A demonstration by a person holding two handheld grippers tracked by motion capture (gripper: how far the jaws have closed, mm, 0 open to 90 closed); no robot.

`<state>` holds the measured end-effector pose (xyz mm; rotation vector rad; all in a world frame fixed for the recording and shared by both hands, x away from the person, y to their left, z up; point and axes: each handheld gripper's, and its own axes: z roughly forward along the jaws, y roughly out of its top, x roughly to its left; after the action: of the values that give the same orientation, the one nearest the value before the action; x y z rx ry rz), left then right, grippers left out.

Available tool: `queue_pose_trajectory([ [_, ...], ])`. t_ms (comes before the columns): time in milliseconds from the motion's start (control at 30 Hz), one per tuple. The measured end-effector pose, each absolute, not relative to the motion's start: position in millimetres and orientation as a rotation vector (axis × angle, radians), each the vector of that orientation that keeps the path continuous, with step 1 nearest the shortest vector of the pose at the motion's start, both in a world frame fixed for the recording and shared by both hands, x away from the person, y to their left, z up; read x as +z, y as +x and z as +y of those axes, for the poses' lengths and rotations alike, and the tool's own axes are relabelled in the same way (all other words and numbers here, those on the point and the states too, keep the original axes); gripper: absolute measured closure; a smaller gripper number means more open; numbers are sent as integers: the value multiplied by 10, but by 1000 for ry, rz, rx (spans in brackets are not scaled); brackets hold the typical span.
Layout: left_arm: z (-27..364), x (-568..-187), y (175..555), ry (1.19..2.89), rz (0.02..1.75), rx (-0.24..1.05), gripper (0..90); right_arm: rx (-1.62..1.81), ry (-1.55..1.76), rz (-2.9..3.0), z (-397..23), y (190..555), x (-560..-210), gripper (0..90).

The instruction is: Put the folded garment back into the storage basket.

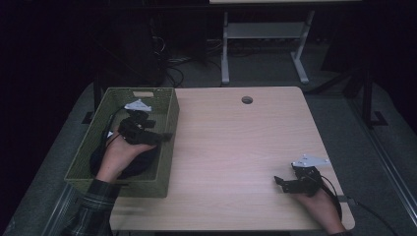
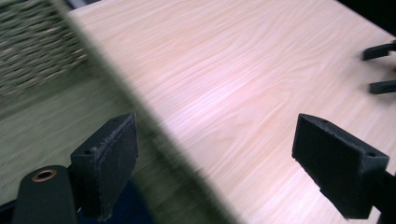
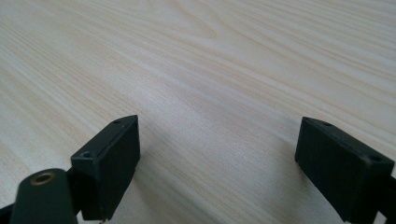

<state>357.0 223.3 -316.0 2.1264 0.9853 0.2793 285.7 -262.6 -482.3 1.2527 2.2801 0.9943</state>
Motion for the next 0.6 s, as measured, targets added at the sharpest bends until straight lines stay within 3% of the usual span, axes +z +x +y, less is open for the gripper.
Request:
queue_pose_trajectory([
  [600, 1227, -3465, 3433, 2148, 827, 240, 142, 995, 1254, 2282, -2625, 2856, -4823, 136],
])
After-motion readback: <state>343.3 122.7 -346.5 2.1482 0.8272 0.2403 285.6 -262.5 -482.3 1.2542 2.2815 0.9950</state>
